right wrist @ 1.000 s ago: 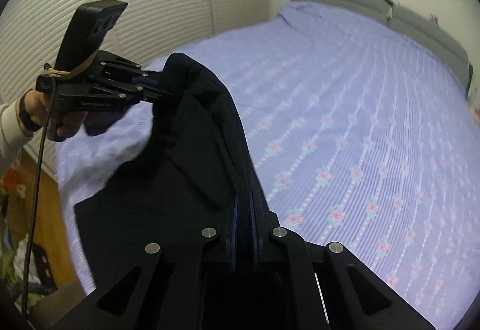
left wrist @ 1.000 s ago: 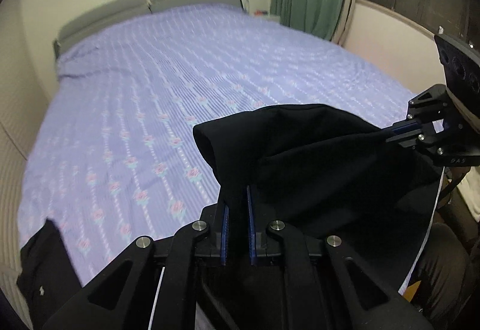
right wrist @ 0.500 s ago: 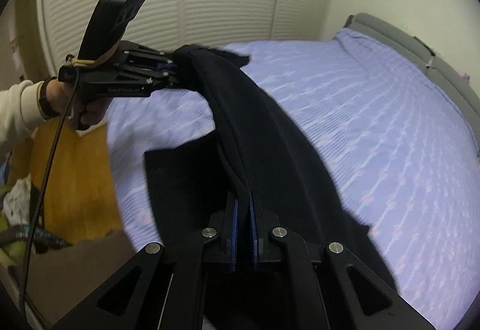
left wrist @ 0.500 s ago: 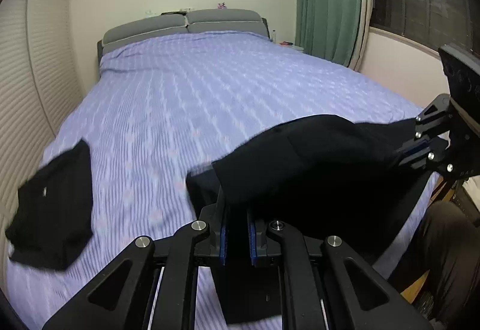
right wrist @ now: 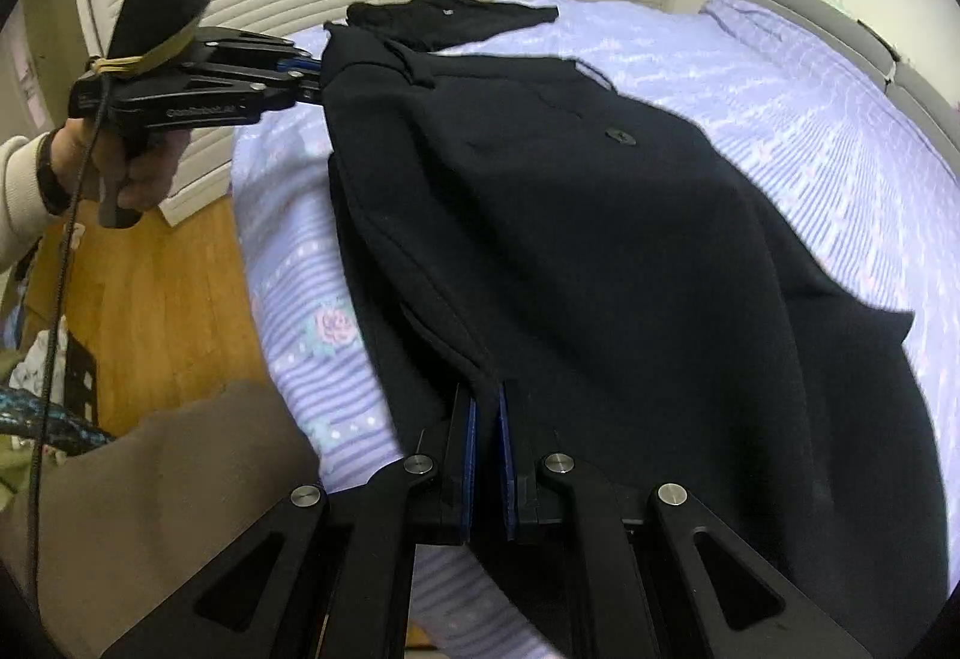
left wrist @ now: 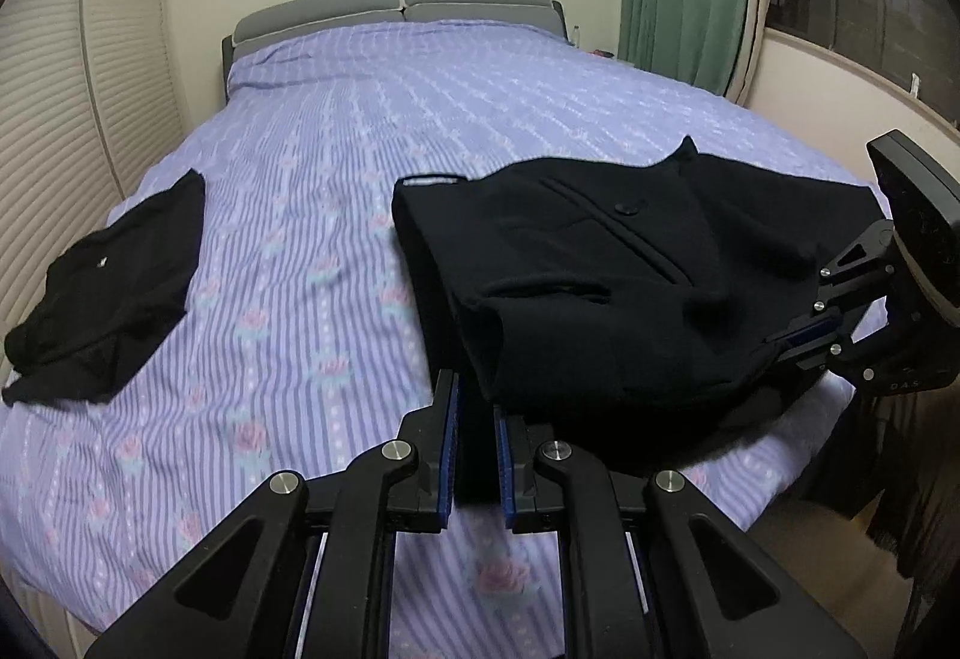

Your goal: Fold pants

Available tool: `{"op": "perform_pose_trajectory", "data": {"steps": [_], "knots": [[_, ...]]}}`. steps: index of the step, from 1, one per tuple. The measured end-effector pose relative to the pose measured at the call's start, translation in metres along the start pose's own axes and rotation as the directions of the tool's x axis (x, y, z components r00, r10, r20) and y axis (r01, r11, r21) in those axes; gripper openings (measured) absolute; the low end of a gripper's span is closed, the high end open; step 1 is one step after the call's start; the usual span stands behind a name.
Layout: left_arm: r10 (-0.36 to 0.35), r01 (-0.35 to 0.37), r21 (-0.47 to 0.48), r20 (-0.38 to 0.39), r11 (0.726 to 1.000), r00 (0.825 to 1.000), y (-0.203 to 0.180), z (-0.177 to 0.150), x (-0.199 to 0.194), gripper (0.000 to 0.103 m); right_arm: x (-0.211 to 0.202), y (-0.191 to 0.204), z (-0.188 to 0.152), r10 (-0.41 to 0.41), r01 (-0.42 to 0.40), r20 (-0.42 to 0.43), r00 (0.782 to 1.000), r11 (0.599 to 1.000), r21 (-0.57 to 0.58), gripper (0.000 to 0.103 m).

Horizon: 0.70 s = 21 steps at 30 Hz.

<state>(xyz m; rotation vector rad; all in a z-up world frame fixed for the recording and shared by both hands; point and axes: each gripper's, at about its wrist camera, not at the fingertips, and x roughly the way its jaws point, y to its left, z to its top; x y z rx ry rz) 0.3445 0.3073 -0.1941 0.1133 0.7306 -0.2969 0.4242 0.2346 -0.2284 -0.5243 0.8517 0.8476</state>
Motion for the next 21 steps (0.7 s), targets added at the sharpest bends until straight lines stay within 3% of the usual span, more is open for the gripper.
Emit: {"op": "perform_pose_trajectory", "data": {"steps": [10,15,16,19,21], "knots": [[0.040,-0.041,0.015,0.017,0.999,0.999,-0.009,-0.016,-0.025,0.013,0.010,0.013,-0.007,-0.009,0.009,-0.011,1.000,0.999,-0.031,0.009],[0.074,-0.074,-0.009,0.021,0.997,0.997,-0.009,-0.018,-0.036,0.013,0.017,0.025,-0.007,-0.058,0.057,-0.010,0.998,0.998,-0.041,0.014],[0.082,-0.081,-0.017,0.024,0.997,0.996,-0.009,-0.018,-0.040,0.013,0.015,0.028,-0.007,-0.063,0.063,-0.001,0.998,0.997,-0.043,0.018],[0.090,-0.089,-0.028,0.042,0.996,0.995,-0.016,-0.014,-0.050,0.015,0.000,0.031,-0.008,-0.082,0.083,0.055,0.995,0.996,-0.016,0.043],[0.099,-0.099,-0.009,0.044,0.995,0.994,-0.028,-0.009,-0.053,0.016,-0.014,0.031,-0.010,-0.103,0.103,0.101,0.989,0.995,0.014,0.051]]}}
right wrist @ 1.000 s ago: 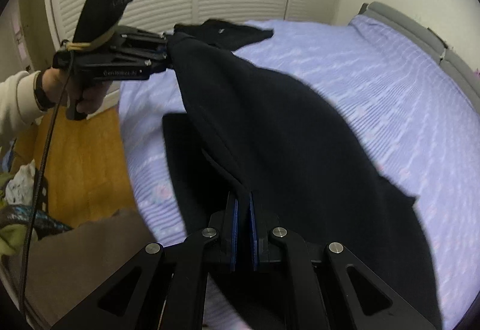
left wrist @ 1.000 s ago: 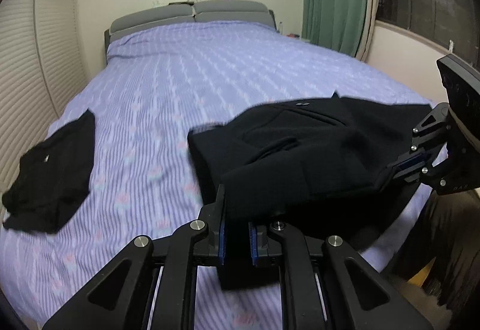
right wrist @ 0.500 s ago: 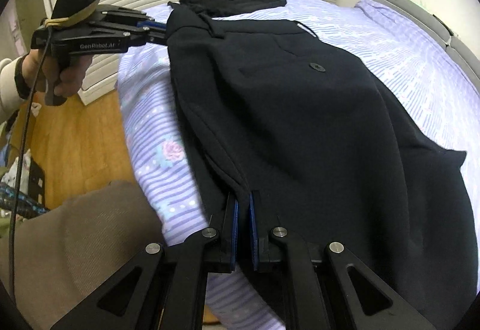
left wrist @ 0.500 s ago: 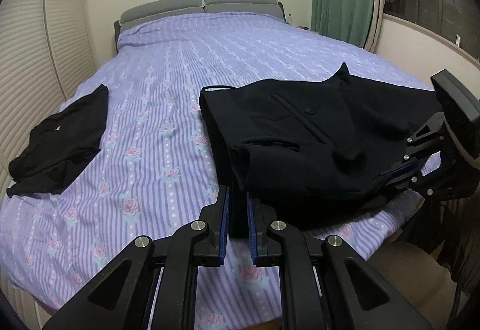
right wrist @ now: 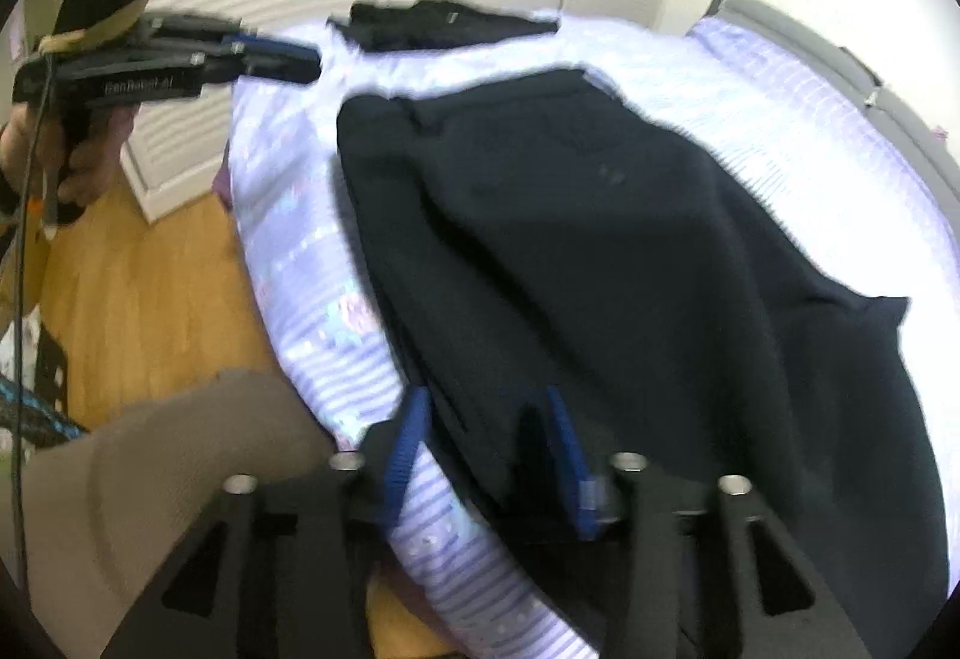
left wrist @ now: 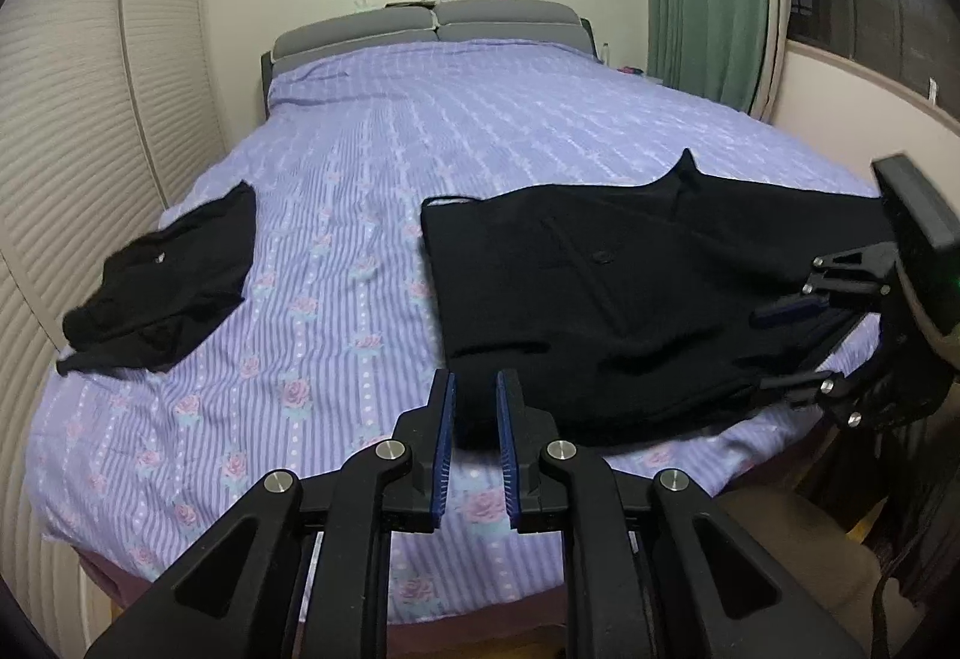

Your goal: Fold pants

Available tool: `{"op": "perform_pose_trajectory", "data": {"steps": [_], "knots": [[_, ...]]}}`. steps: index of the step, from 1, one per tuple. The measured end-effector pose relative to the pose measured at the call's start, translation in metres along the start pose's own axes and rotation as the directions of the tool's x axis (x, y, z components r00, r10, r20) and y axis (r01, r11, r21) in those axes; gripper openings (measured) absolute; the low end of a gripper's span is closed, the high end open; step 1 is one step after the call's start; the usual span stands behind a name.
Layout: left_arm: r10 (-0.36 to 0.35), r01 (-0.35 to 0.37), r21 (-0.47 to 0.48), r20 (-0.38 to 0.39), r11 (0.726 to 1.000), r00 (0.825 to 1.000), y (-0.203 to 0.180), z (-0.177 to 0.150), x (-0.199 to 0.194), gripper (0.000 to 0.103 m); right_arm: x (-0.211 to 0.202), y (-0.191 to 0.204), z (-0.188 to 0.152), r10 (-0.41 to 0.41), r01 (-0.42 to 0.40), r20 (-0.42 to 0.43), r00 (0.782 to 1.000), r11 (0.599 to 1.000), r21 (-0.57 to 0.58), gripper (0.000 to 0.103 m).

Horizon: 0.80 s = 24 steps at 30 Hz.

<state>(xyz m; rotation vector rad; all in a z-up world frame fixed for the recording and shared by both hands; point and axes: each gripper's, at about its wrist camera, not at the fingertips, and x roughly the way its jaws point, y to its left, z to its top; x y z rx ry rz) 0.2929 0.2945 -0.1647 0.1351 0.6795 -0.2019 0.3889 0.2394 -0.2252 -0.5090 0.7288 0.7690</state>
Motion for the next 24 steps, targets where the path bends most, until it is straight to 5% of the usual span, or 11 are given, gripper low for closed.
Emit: {"op": "perform_pose_trajectory", "data": {"steps": [5,8,13,24], "knots": [[-0.036,0.035,0.039,0.030,0.999,0.999,-0.037,0.013,0.007,0.029,-0.037,-0.011,-0.010,-0.080,0.063,0.106,0.991,0.986,0.156,0.051],[-0.055,0.054,0.056,0.027,0.997,0.998,-0.057,0.016,0.023,0.030,-0.056,-0.027,-0.026,-0.202,0.165,0.122,0.972,0.950,0.265,0.052],[-0.076,0.076,0.043,-0.011,0.996,0.997,-0.071,0.014,0.054,0.030,-0.075,-0.062,-0.067,-0.360,0.312,0.047,0.932,0.860,0.404,0.052],[-0.065,0.065,-0.005,-0.084,0.998,0.994,-0.067,-0.008,0.081,0.030,-0.076,-0.129,-0.112,-0.404,0.368,-0.080,0.911,0.711,0.599,0.052]]}}
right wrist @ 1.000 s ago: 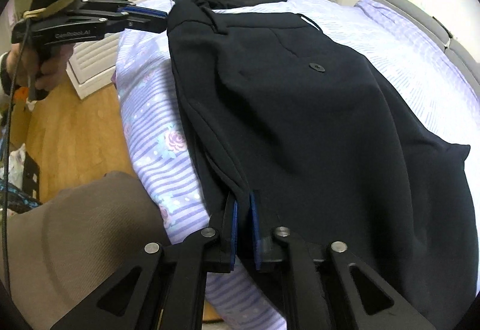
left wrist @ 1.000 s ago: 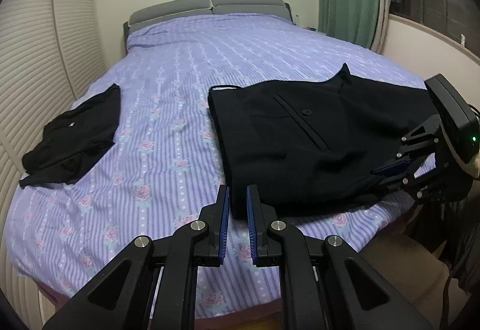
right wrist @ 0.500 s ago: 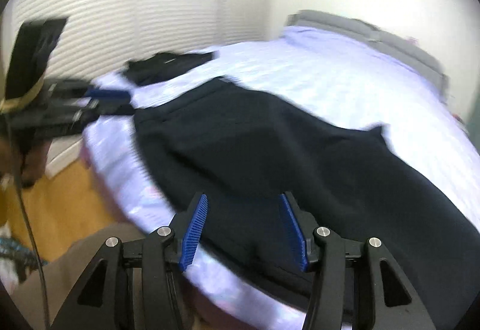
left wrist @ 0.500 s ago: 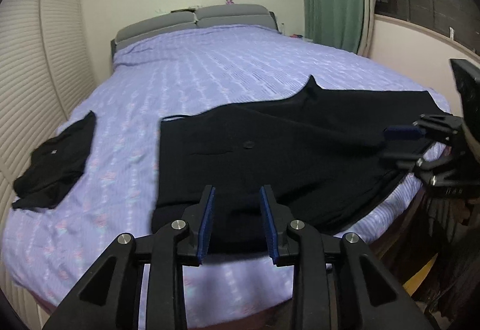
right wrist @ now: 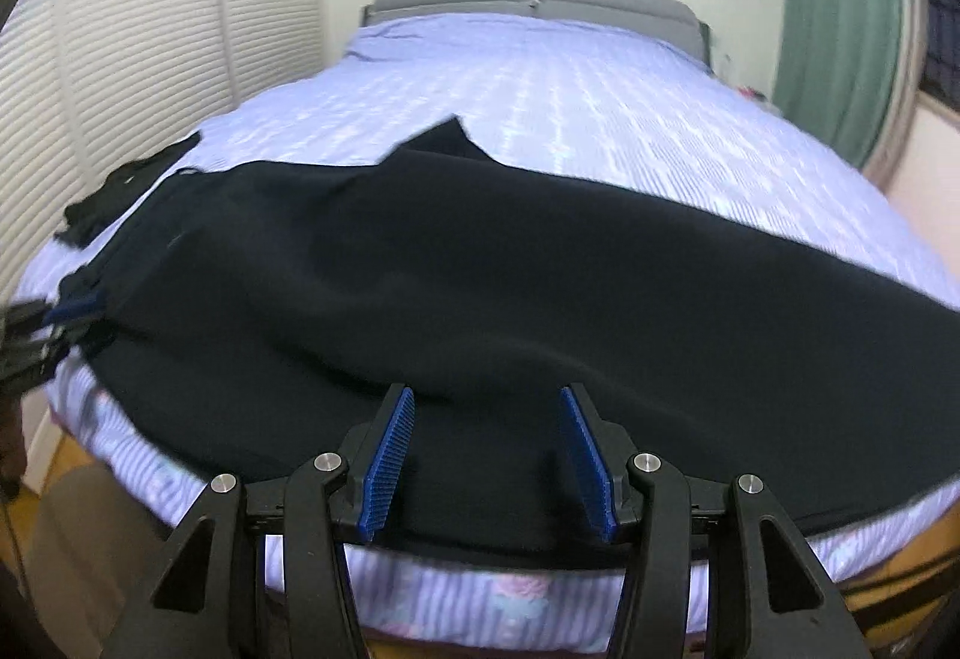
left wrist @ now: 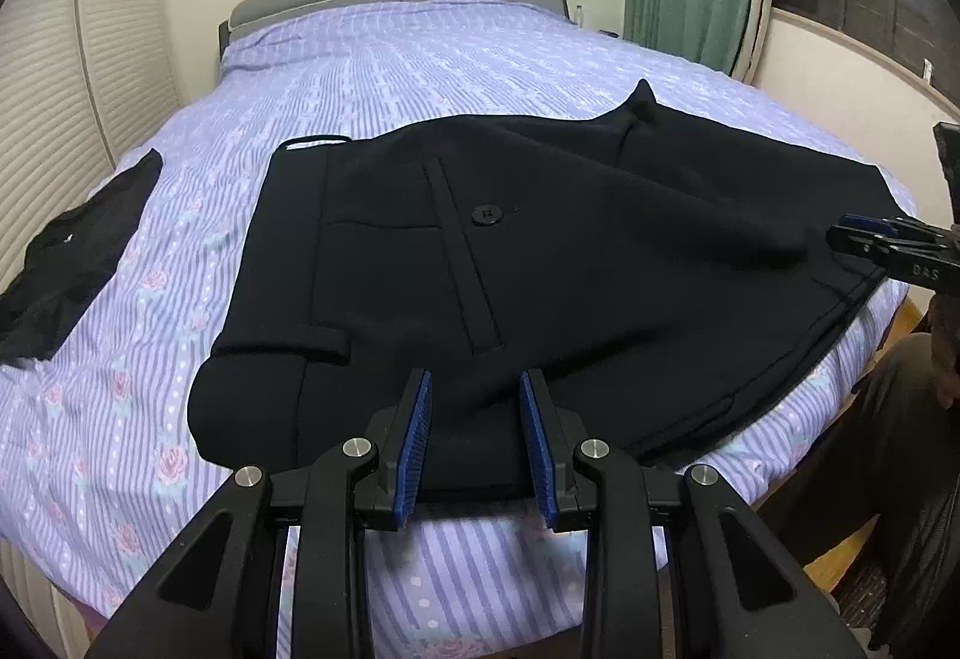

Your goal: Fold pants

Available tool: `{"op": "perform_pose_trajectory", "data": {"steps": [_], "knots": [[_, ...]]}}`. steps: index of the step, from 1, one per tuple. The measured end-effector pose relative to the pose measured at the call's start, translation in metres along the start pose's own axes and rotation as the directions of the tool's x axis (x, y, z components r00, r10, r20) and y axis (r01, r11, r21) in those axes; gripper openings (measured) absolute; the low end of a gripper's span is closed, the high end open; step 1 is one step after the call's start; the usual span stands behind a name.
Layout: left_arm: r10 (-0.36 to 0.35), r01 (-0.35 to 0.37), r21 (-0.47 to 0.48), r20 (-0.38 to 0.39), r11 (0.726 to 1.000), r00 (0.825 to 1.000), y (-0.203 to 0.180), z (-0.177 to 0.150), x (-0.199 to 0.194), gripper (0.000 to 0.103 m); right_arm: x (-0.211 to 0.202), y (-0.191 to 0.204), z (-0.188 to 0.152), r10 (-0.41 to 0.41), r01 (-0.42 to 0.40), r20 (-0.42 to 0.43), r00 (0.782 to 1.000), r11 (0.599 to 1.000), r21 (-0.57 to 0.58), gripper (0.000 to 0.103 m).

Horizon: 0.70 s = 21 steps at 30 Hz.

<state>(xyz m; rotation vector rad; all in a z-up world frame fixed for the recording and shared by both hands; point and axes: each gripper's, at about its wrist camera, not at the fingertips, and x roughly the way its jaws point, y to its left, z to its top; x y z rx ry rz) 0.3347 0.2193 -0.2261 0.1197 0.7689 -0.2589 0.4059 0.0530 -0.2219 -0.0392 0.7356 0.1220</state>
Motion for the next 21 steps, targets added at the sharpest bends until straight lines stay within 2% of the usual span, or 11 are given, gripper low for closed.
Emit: {"op": "perform_pose_trajectory", "data": {"steps": [7,9,10,11,12,14,17,19,21], "knots": [[0.002,0.000,-0.072,0.026,0.997,1.000,0.007,0.004,-0.013,0.031,0.002,0.007,-0.002,0.007,-0.007,-0.003,1.000,0.999,0.040,0.052],[0.014,-0.009,-0.117,0.042,0.993,0.999,0.014,0.004,-0.023,0.040,0.000,0.013,0.000,0.005,-0.005,0.003,1.000,0.999,0.035,0.052],[0.027,-0.021,-0.137,0.042,0.990,0.999,0.016,0.004,-0.027,0.048,-0.003,0.016,0.002,-0.003,0.002,0.011,1.000,1.000,0.027,0.056],[0.050,-0.044,-0.161,0.036,0.986,0.998,0.019,0.005,-0.033,0.048,-0.005,0.018,0.005,-0.007,0.007,0.020,1.000,1.000,0.022,0.065],[0.077,-0.069,-0.191,0.032,0.979,0.997,0.021,0.006,-0.041,0.048,-0.008,0.020,0.009,-0.004,0.003,0.032,0.999,1.000,0.014,0.070],[0.118,-0.113,-0.266,0.006,0.957,0.993,0.026,0.009,-0.053,0.052,-0.011,0.026,0.021,0.034,-0.033,0.047,0.998,0.999,-0.019,0.076],[0.145,-0.152,-0.398,-0.049,0.905,0.988,0.035,0.009,-0.064,0.055,-0.008,0.038,0.053,0.164,-0.160,0.028,0.986,0.981,-0.106,0.078],[0.179,-0.188,-0.462,-0.064,0.867,0.982,0.035,0.007,-0.070,0.056,-0.002,0.048,0.086,0.284,-0.280,-0.004,0.959,0.944,-0.176,0.078],[0.239,-0.238,-0.492,-0.064,0.837,0.969,0.032,0.007,-0.072,0.057,0.008,0.059,0.116,0.350,-0.349,-0.038,0.936,0.907,-0.236,0.078]]}}
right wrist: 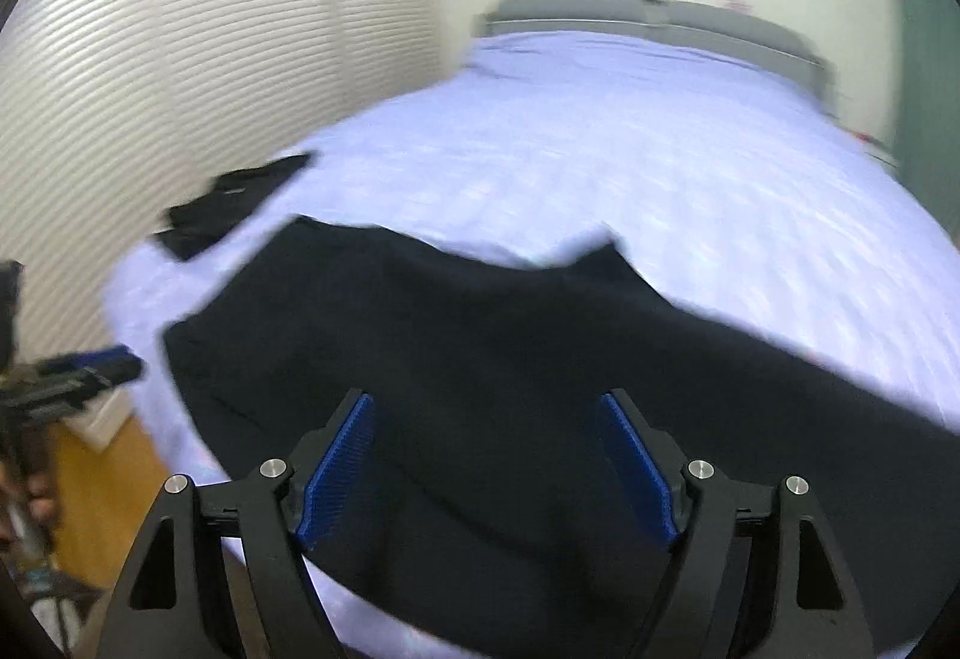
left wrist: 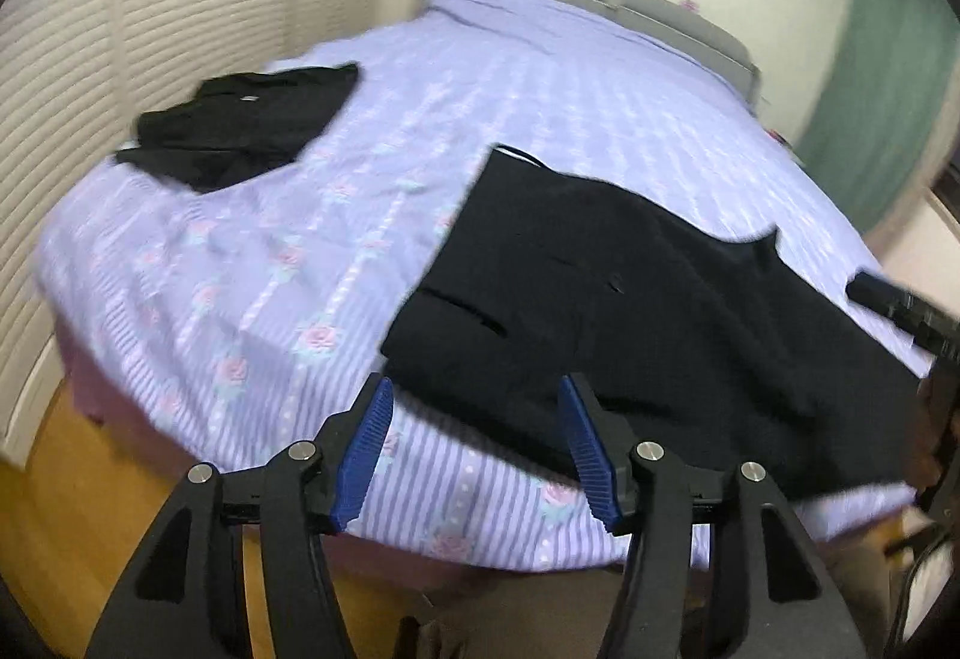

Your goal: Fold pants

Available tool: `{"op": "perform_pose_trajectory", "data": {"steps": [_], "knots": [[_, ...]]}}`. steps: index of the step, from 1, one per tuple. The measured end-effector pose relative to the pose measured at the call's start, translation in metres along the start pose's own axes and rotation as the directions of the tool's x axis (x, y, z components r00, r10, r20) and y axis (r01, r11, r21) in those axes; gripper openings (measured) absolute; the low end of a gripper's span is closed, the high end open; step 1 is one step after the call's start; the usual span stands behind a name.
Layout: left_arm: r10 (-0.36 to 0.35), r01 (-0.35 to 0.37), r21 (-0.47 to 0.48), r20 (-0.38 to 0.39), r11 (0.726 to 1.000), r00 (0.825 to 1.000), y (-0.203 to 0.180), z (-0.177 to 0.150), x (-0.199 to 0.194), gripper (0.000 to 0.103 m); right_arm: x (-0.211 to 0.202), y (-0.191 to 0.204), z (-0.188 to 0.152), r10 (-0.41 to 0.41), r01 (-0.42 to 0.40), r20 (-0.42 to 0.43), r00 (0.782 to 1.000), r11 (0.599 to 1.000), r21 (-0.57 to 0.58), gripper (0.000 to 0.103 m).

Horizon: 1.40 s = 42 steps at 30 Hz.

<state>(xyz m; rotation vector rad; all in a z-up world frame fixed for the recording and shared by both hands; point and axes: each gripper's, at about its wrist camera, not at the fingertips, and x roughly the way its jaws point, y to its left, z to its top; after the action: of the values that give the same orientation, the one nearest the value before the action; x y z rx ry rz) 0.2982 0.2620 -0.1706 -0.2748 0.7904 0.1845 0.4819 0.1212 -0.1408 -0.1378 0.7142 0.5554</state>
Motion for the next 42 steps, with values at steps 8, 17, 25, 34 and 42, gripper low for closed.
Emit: {"op": "perform_pose_trajectory", "data": {"steps": [8,17,25,34,42], "knots": [[0.050,-0.060,-0.147,-0.074,0.987,0.996,-0.003,-0.010,0.030,0.058,0.099,0.021,0.111,0.186,-0.250,-0.223,0.957,0.919,-0.306,0.080],[0.049,-0.068,-0.331,-0.067,0.941,0.997,0.010,-0.010,0.047,0.069,0.222,0.087,0.143,0.278,-0.573,-0.573,0.771,0.695,-0.434,0.080],[0.007,-0.068,-0.384,-0.159,0.921,0.987,0.009,-0.018,0.084,0.072,0.296,0.116,0.143,0.288,-0.697,-0.717,0.635,0.612,-0.372,0.080],[-0.069,0.005,-0.458,-0.124,0.889,0.990,0.011,-0.022,0.096,0.088,0.329,0.145,0.125,0.344,-0.820,-0.825,0.448,0.526,-0.227,0.074],[-0.036,0.011,-0.478,-0.043,0.879,0.998,0.008,-0.017,0.090,0.051,0.317,0.126,0.136,0.419,-0.817,-0.782,0.461,0.545,-0.190,0.030]]}}
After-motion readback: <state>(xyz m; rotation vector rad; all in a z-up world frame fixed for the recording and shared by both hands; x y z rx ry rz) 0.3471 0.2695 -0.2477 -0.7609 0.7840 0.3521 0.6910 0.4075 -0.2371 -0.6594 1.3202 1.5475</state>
